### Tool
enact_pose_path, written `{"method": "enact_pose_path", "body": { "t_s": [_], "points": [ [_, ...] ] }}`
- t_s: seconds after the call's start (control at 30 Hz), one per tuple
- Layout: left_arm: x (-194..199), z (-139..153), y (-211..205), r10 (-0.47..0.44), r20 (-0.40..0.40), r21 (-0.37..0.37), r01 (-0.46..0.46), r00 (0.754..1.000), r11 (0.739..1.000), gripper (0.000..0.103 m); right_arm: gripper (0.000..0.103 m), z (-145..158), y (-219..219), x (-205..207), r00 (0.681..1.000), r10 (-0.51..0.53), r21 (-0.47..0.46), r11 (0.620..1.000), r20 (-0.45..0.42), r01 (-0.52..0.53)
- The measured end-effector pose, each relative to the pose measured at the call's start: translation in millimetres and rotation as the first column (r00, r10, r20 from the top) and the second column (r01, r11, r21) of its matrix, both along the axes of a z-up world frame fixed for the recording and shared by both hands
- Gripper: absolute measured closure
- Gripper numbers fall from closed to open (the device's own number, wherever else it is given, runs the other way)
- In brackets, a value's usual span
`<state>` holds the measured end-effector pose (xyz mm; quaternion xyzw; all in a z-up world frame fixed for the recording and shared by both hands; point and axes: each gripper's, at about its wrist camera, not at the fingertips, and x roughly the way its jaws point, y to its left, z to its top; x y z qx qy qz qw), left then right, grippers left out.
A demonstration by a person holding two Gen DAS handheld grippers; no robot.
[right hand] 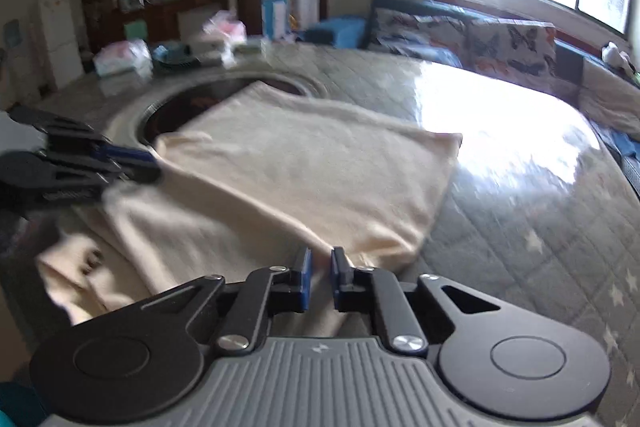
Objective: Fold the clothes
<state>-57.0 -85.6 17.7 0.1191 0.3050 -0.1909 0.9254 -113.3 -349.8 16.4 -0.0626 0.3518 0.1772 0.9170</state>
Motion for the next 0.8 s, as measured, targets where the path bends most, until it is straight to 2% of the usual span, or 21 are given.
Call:
{"method": "enact_pose_path", "body": {
  "t_s": [0.1, 0.23, 0.37, 0.5, 0.7, 0.77, 0.8],
  "points": [
    [-3, 4, 2, -0.009, -0.002, 0.002, 0.009, 1.000, 1.000, 0.085, 0.097, 2, -3, -7, 1.000, 0.005, -0.013, 1.000, 0.013, -0.005],
    [-19, 12, 8, -0.046, 0.017, 0.001, 0.046, 0.999, 0.999, 0.085, 0.093, 15, 3, -27, 0.997, 0.074, -0.031, 0.997, 0.036, -0.073],
    [-33, 6, 9, -0.084, 0.024, 0.041, 0.083, 0.996, 0.996, 0.085, 0.093, 14, 12, -45, 0.988, 0.149, -0.055, 0.988, 0.028, -0.147],
    [-44, 1, 11, -0.096, 0.039, 0.071, 0.093, 0.995, 0.993, 0.085, 0.091, 4, 15, -52, 0.987, 0.157, -0.092, 0.984, 0.029, -0.154],
    [-56, 11, 18, -0.099, 0.084, 0.093, 0.091, 0.992, 0.992, 0.084, 0.091, 19, 26, -51, 0.980, 0.185, -0.078, 0.981, 0.069, -0.180],
    [-63, 15, 25, -0.102, 0.096, 0.107, 0.091, 0.990, 0.990, 0.081, 0.088, 20, 35, -48, 0.974, 0.213, -0.067, 0.976, 0.078, -0.208],
    [-67, 15, 28, -0.106, 0.102, 0.118, 0.093, 0.989, 0.989, 0.073, 0.087, 19, 39, -46, 0.971, 0.228, -0.066, 0.973, 0.077, -0.223]
  ]
}}
